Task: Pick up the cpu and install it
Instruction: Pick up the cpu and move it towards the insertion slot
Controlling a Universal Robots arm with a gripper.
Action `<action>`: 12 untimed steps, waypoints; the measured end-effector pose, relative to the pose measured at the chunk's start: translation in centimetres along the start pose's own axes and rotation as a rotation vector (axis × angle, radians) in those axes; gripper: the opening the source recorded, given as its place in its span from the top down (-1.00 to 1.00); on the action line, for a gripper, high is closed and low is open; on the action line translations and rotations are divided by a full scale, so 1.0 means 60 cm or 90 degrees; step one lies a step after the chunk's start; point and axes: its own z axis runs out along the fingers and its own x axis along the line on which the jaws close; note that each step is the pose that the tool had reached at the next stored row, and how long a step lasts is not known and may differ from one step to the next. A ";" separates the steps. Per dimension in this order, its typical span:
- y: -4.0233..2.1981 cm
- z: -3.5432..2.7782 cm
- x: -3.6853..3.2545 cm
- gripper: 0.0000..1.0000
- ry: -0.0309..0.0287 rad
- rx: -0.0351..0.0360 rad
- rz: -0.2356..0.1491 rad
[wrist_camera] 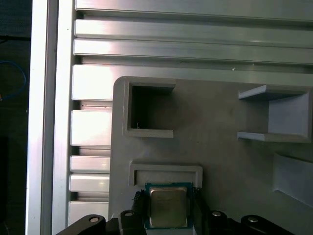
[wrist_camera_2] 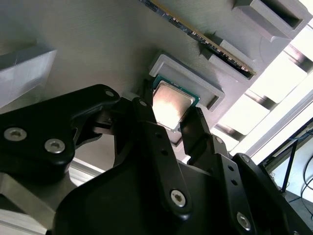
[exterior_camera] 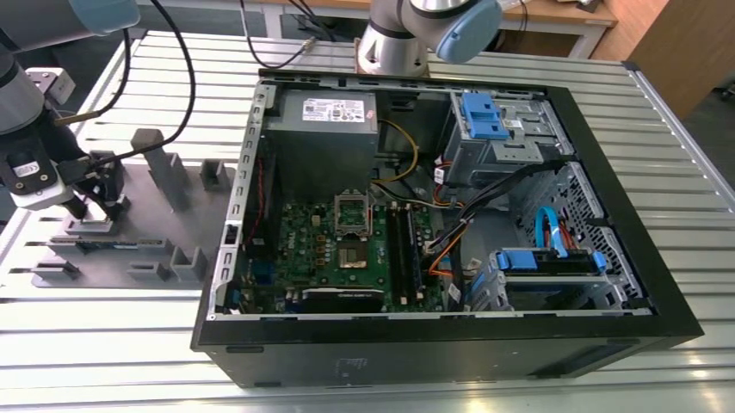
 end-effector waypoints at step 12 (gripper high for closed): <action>0.000 -0.014 -0.001 0.06 0.0000 0.0000 0.000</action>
